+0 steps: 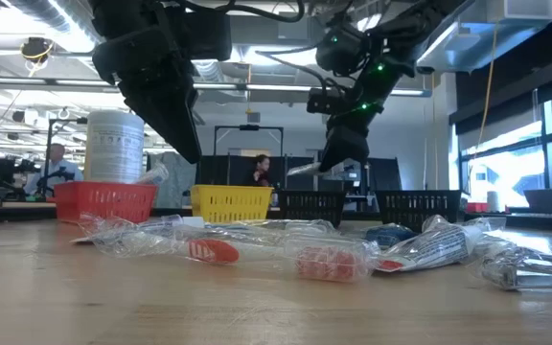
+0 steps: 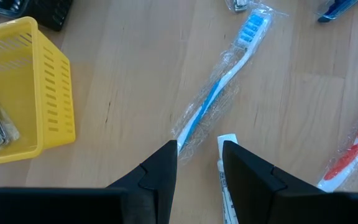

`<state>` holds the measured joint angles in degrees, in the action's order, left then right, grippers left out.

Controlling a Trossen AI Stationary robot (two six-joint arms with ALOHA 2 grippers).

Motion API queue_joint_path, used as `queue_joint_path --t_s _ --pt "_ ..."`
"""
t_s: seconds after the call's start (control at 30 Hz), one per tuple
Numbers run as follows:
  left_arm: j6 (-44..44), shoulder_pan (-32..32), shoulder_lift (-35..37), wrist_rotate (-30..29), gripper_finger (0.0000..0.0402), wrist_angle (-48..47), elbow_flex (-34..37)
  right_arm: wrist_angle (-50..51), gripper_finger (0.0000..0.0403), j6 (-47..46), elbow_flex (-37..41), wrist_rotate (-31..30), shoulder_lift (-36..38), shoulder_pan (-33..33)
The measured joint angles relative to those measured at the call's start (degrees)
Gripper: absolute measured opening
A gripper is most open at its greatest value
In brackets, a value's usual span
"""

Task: Pick & Place Travel size toiletries
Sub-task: Put the toothpaste into the left black bin, then put the razor into the right black bin

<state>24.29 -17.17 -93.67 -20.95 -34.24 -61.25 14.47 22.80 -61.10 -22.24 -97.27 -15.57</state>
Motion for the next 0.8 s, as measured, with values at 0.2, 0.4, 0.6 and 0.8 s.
queue_joint_path --t_s 0.2,0.4,0.6,0.8 --pt "0.0 0.0 0.0 0.0 0.0125 0.0 0.0 -0.7 0.0131 -1.2 0.0 3.7 -1.0 -2.0" --pt "0.0 0.0 0.0 0.0 0.0125 0.0 0.0 -0.3 0.017 -1.2 0.0 3.7 -1.0 -0.8" --pt "-0.1 0.0 0.0 -0.4 0.0125 0.0 0.0 0.3 0.0186 -1.3 0.0 4.0 -0.7 4.7" --pt "0.1 0.0 0.0 -0.4 0.0125 0.0 0.0 5.1 0.017 -8.2 0.0 9.9 -0.7 12.1"
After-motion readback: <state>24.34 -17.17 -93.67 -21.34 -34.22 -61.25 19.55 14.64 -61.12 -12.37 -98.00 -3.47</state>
